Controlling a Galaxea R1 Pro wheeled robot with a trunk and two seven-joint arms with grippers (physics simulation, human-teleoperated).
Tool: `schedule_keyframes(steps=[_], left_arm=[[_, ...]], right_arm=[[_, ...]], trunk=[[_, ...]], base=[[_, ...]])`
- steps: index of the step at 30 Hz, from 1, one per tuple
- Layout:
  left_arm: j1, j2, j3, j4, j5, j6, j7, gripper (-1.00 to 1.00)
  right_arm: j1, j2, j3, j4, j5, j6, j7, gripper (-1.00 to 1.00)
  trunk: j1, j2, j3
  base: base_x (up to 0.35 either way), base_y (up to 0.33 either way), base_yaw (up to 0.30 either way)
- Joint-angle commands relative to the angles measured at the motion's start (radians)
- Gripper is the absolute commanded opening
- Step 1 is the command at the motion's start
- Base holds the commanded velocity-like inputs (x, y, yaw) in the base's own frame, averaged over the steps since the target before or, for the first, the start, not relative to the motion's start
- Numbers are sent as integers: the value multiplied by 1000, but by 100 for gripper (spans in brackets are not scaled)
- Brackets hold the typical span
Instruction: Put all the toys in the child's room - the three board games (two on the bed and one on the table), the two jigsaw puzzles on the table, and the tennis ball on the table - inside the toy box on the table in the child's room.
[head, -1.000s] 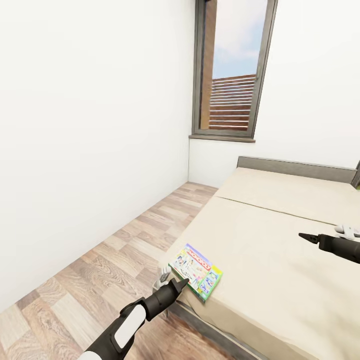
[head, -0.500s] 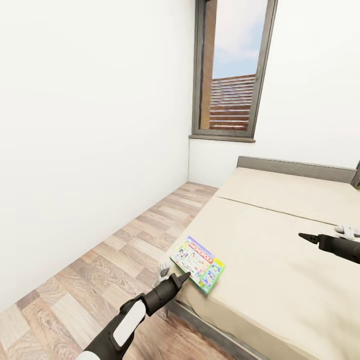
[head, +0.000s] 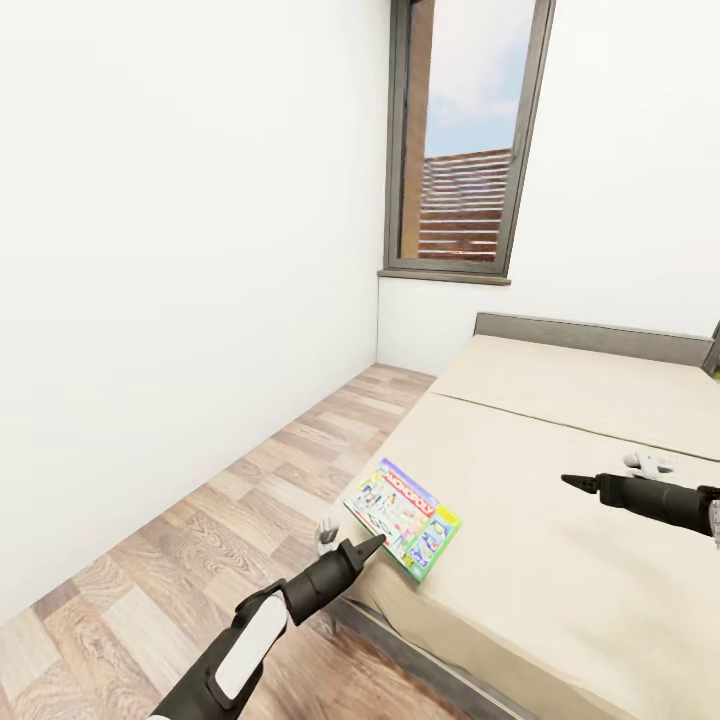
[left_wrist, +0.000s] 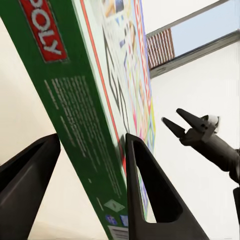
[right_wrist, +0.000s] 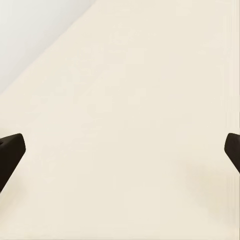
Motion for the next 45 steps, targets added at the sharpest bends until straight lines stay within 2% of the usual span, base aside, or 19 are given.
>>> schedule_keyframes(steps=[1,5,6,10,17,25,35,45], left_arm=[[7,3,1,-15,10,14,0,-100],[26,17,3,-55,12,26,0,-100],[26,17,3,-55,12,26,0,-100],[40,30,4,-83,14,42,0,-100],[53,42,5,-96,13,58,1,-100],[62,48,5,-103,12,63,5,-100],[65,49,4,-111,13,66,7,-100],[83,50,4,-159,12,66,10,-100]], right_arm=[[-1,4,17,0,2,8,4,100],[-3,22,55,0,2,13,1,100],[-3,22,55,0,2,13,1,100],[-5,54,80,-1,4,15,-9,100],[-6,82,102,-1,3,16,-38,100],[-7,93,121,-1,3,17,-52,100],[-7,97,127,0,2,17,-55,100],[-6,98,128,1,2,18,-56,100]], trunk=[[0,0,-1],[0,0,-1],[0,0,-1],[0,0,-1],[0,0,-1],[0,0,-1],[0,0,-1],[0,0,-1]], base=[[0,0,0],[0,0,0],[0,0,0],[0,0,0],[0,0,0],[0,0,0],[0,0,0],[0,0,0]])
